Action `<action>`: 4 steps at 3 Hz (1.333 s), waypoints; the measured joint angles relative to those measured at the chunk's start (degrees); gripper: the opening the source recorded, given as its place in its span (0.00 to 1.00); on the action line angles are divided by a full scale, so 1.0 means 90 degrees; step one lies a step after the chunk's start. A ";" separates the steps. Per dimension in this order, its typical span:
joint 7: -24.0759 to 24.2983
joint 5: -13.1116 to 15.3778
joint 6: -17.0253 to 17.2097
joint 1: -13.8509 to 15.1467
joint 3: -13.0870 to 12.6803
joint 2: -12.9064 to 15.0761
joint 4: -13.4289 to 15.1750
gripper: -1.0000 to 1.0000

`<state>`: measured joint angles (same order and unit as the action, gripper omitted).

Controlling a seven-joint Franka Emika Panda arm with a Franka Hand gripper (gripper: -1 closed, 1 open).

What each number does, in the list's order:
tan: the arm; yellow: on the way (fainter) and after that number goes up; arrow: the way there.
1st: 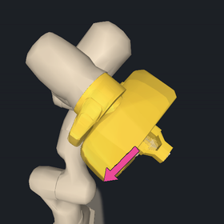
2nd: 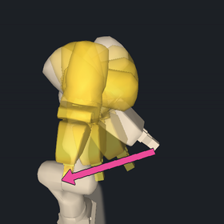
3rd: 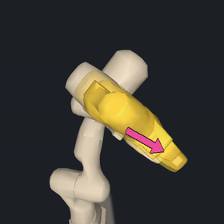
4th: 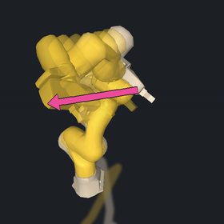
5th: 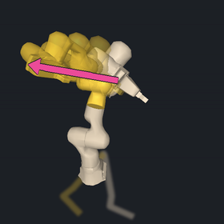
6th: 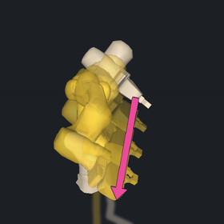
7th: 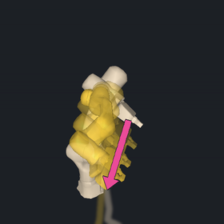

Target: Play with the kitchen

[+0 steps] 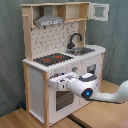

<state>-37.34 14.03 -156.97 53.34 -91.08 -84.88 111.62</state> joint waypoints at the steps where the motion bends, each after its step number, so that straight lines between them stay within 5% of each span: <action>1: 0.0652 -0.0055 -0.0002 0.0000 -0.0071 0.0084 0.0001 1.00; 3: 0.1092 -0.0341 0.0647 -0.0716 -0.0080 0.0148 0.0180 1.00; 4: 0.1092 -0.0341 0.0669 -0.1208 -0.0067 0.0149 0.0676 1.00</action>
<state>-27.51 10.96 -150.95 42.46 -91.68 -83.54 117.70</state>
